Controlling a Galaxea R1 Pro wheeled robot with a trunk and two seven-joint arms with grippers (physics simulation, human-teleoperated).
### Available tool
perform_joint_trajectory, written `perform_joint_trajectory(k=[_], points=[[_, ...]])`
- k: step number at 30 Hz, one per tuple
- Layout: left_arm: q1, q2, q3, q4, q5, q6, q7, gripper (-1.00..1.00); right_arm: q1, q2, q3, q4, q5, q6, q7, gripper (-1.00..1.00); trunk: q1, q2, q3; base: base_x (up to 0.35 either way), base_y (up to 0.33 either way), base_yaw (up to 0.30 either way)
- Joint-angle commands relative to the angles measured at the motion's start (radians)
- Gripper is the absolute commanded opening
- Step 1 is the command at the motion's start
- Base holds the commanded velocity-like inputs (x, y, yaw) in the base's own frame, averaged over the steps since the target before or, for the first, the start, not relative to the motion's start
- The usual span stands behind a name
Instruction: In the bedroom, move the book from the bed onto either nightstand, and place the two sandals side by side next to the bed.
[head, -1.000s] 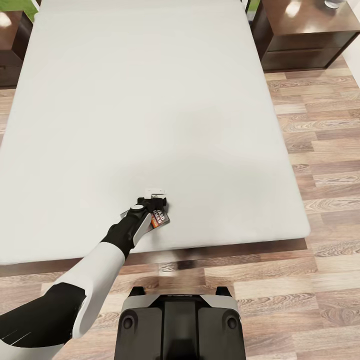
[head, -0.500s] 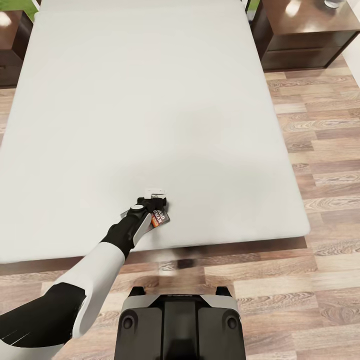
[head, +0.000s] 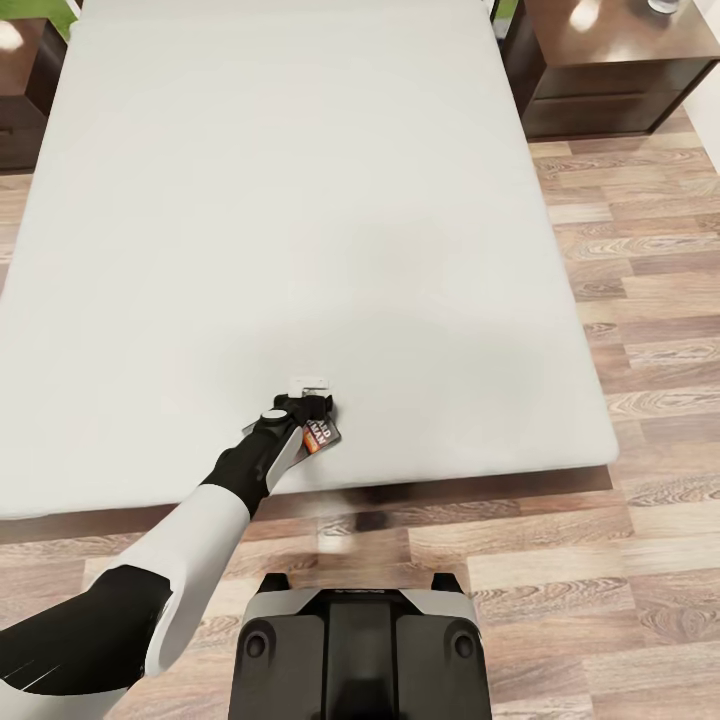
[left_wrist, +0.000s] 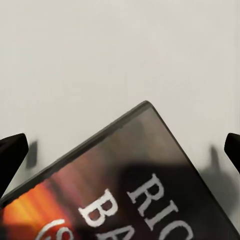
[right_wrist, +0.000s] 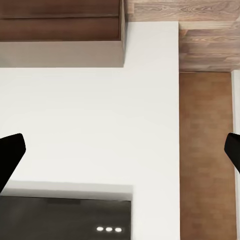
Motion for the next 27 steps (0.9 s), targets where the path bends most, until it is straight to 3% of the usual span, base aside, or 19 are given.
perform_joint_trajectory(k=[1, 27], points=[[0.000, 0.001, -0.004, 0.001, 0.023, 0.008, 0.010, 1.00, 0.000, -0.001, -0.009, 0.002, 0.007, -0.006, 0.003, 1.00, 0.000, -0.001, -0.001, -0.017, 0.000, 0.000], [0.000, 0.001, -0.004, 0.001, 0.023, 0.005, 0.014, 1.00, 0.000, -0.001, -0.009, 0.002, 0.007, -0.006, 0.003, 1.00, 0.000, -0.001, -0.001, -0.003, 0.000, 0.000]])
